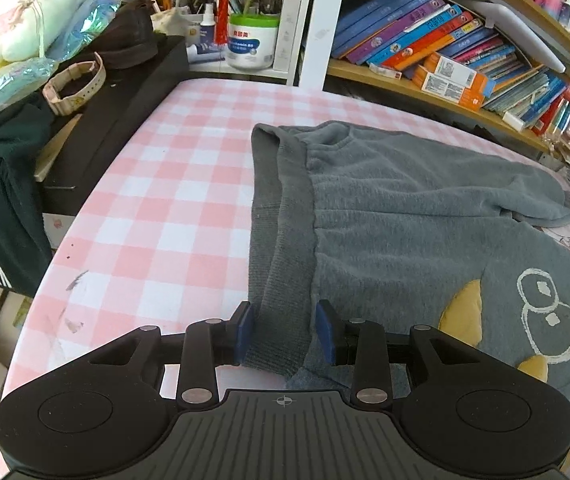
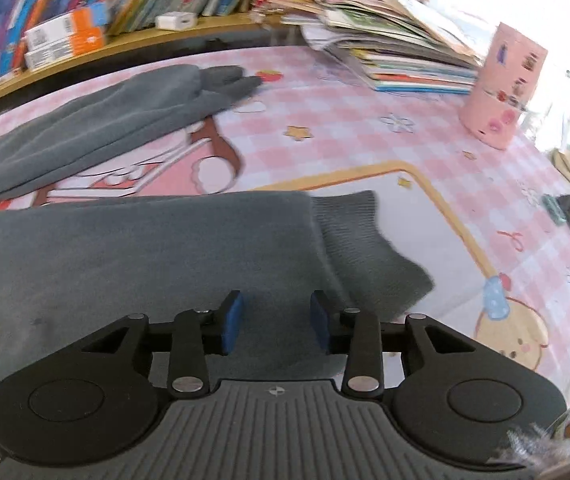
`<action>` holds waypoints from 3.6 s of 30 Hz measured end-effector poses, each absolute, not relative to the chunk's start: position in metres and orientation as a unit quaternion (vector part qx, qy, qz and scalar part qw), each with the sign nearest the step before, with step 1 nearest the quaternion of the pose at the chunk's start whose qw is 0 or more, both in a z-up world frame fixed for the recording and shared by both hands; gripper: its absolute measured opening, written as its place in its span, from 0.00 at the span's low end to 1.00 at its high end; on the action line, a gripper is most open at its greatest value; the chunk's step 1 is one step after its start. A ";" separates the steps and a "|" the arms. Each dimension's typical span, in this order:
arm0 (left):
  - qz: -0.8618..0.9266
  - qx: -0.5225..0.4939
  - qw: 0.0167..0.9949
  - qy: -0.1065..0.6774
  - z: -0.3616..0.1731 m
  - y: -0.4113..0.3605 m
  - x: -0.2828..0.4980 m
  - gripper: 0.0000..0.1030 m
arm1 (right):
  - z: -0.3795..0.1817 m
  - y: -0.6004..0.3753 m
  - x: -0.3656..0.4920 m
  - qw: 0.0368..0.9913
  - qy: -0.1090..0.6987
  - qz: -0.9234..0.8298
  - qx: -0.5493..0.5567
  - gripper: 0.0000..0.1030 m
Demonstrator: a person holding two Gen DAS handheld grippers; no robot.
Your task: Fold clothes
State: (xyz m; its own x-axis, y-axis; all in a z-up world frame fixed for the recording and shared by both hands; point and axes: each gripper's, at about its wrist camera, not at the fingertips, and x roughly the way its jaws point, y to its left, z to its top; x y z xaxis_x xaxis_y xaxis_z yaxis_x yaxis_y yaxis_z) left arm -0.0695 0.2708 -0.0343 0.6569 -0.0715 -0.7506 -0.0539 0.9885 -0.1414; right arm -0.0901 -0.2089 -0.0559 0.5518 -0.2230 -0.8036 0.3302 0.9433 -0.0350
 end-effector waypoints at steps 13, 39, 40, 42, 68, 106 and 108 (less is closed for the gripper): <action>-0.018 -0.061 0.902 0.428 -0.035 0.271 -0.066 0.32 | -0.056 -0.162 -0.089 0.884 0.455 -0.098 0.052 0.42; -0.068 0.003 0.960 0.271 0.063 0.241 -0.030 0.64 | 0.044 -0.145 -0.062 0.938 0.344 -0.021 0.027 0.55; -0.070 0.006 0.961 0.267 0.067 0.240 -0.027 0.65 | 0.049 -0.145 -0.060 0.940 0.340 -0.018 0.022 0.56; -0.074 0.014 0.963 0.260 0.072 0.237 -0.020 0.65 | 0.056 -0.145 -0.054 0.943 0.334 -0.009 0.009 0.59; -0.109 0.050 0.952 0.282 0.058 0.206 0.055 0.77 | 0.058 -0.165 0.040 0.936 0.346 0.041 -0.060 0.74; -0.191 0.095 0.888 0.408 -0.044 0.184 0.189 0.77 | -0.065 -0.213 0.246 0.867 0.472 0.115 -0.113 0.72; -0.192 0.092 0.885 0.413 -0.048 0.185 0.191 0.77 | -0.068 -0.213 0.249 0.865 0.474 0.123 -0.111 0.72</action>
